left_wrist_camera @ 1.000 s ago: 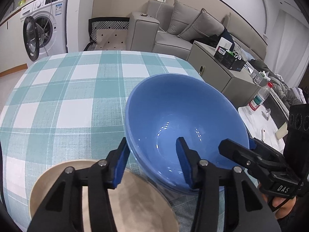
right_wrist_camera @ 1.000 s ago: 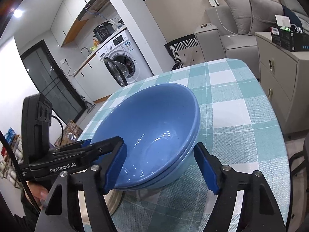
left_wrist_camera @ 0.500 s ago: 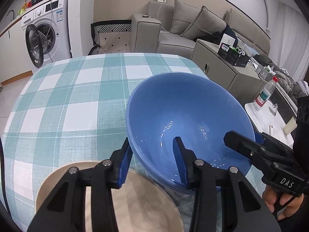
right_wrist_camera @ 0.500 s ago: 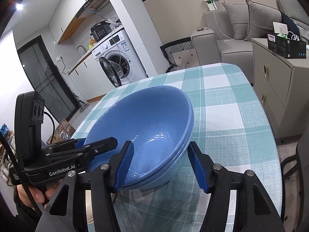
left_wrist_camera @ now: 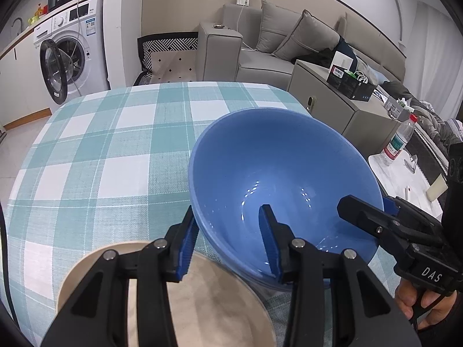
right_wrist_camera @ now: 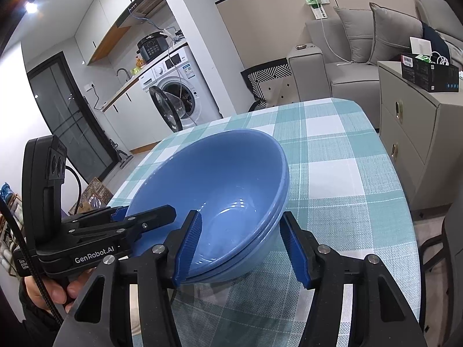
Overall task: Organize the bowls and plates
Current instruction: 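Lift the nested blue bowls with both tools and carry them over the cream plates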
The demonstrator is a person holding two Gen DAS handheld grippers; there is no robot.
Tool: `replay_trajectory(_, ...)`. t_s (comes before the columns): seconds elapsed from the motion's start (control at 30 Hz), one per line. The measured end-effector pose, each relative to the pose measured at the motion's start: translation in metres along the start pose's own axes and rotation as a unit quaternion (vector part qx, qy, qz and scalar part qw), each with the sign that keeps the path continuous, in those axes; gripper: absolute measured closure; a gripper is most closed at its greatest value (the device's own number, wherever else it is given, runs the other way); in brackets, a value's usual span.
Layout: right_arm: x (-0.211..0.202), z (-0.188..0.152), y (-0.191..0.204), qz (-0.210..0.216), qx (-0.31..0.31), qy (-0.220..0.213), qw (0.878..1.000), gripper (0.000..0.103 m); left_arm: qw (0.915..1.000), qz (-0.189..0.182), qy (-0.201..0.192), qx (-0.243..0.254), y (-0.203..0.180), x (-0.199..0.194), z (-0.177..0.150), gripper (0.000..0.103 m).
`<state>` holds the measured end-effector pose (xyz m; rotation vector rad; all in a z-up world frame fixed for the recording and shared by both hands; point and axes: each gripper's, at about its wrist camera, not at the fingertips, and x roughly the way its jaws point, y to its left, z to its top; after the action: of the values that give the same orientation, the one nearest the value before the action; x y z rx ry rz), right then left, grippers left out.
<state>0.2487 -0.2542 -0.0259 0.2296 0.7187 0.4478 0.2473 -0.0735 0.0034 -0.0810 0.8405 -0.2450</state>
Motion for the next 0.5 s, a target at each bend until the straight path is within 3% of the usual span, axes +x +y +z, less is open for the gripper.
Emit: replay_trajectory(0.5, -0.020, 0.002, 0.013, 0.003, -0.015, -0.024, 1.000, 0.045, 0.9997, 0.004, -0.023, 0.007, -0.004, -0.024, 0.006, 0.062)
